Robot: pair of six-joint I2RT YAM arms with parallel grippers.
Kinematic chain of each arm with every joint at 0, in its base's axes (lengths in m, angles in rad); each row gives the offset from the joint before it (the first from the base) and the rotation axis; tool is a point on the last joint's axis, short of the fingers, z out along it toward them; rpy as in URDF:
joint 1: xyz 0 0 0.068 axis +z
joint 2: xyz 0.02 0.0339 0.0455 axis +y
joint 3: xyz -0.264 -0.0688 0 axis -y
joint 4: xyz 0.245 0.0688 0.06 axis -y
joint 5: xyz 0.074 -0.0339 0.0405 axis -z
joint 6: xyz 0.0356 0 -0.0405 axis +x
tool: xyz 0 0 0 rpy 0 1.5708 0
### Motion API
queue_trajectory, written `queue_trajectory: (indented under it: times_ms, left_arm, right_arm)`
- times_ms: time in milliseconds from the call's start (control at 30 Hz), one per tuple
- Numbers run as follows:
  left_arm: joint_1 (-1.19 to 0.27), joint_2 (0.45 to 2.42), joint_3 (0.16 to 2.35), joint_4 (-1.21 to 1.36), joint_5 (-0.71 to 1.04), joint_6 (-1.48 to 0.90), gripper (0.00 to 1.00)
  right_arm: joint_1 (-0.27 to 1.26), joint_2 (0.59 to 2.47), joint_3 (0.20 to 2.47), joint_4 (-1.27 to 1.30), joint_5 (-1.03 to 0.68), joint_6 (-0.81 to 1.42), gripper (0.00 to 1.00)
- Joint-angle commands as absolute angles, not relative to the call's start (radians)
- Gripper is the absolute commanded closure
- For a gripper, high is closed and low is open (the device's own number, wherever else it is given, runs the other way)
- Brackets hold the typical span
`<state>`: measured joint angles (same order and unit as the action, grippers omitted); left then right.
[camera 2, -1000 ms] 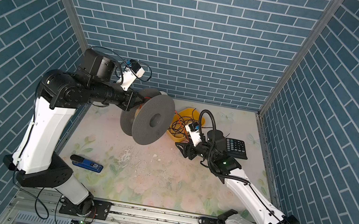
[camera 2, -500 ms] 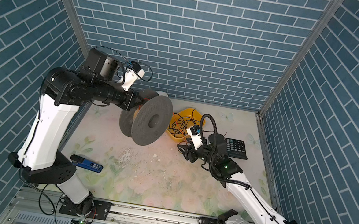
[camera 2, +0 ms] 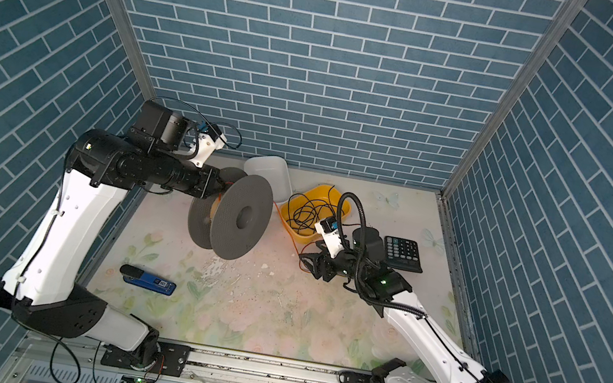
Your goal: Wrap the cables
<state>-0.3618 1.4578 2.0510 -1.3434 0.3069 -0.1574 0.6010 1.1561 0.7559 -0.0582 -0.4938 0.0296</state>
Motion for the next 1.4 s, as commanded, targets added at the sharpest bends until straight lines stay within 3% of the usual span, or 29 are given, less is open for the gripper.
queue_trajectory:
  times_ms: [0,200,333,567,733,967,1367]
  left_arm:
    - [-0.344,1.418,2.024,-1.246,0.354,-0.183,1.0]
    - [-0.325,1.416,2.001,-1.23,0.368,-0.19,1.0]
    - [-0.316,1.426,1.995,-1.217,0.38,-0.194,1.0]
    - [-0.292,1.436,1.951,-1.151,0.412,-0.232,1.0]
    - [-0.273,1.441,1.873,-1.044,0.412,-0.31,1.0]
    - [-0.273,1.502,1.841,-0.972,0.271,-0.383,1.0]
    - [-0.329,1.485,1.695,-0.894,-0.117,-0.42,1.0]
  right_arm:
    - [0.598,1.23,0.723,0.022,-0.541,0.044,0.41]
    - [0.608,1.312,0.689,0.17,-0.605,0.121,0.51]
    - [0.631,1.36,0.69,0.213,-0.593,0.137,0.64]
    - [0.706,1.47,0.712,0.27,-0.498,0.179,1.0]
    - [0.829,1.52,0.751,0.27,-0.289,0.183,1.0]
    - [1.071,1.636,0.93,0.135,0.034,0.074,1.0]
    - [1.308,1.668,1.289,-0.165,0.295,-0.131,1.0]
